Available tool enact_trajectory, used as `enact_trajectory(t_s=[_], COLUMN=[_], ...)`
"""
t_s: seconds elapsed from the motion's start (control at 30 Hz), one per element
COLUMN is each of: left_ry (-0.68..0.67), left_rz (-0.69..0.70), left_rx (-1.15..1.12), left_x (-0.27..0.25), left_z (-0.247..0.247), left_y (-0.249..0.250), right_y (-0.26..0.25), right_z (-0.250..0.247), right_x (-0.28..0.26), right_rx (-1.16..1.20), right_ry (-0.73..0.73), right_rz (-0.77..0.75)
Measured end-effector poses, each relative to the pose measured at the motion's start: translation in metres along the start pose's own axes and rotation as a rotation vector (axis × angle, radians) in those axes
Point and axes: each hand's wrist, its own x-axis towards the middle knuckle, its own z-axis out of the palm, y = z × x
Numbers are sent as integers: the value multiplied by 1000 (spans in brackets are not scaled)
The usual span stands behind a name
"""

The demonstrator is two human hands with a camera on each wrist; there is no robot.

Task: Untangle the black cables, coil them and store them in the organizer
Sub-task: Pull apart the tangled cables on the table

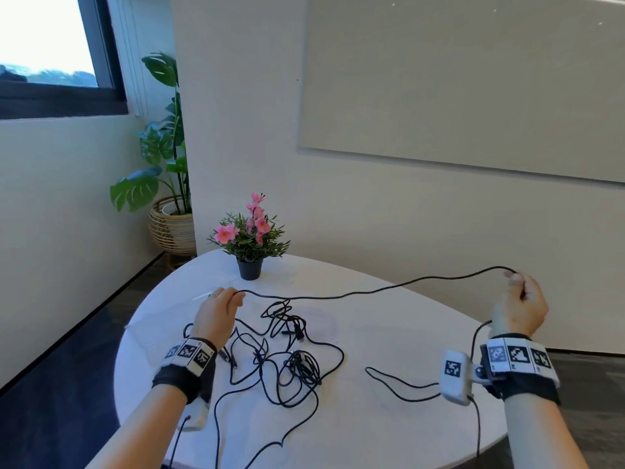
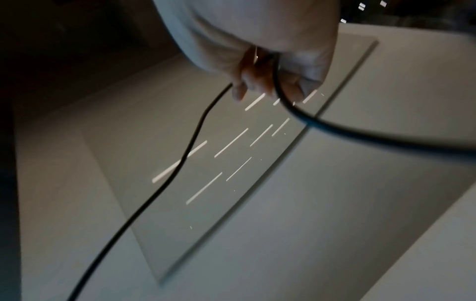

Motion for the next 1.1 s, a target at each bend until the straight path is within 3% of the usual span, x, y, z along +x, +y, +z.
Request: enact_trajectory(t_s=[0.17,0.23,0.37,0.43,0.6,0.7,0.77,0.93,1.1], left_ry=[22,17,-36,-56,-188,-307,-340,-280,-465], left_rz=[-65,-13,141,177,80,92,71,-134,-262], left_rx=[-231,-267,-375,-428,-470,-394,-445,-875,-947], left_x=[-8,-14,-28,-33,-39,-42,-42,-40,-49], left_z=[-4,1,9,9,3,-2,-4,-10,-12], left_y=[37,58,96,106,94,81,78,99,94], right_y=[7,-16,-71,-77,-81,-82,-73,-48,-37], right_z=[13,24,41,51,58,55,55,52,46], right_x=[-23,-63,-158,-184,-179,-153,-138,-133,-121], right_rx=[-582,-507,-305,-243,-58,84,123,106,138], right_ry=[-481,-660,-1257,-1364,-1191,-944,-802,-748,-595], right_rz=[-225,-317,-319,-269,-173,-5,23,13,142])
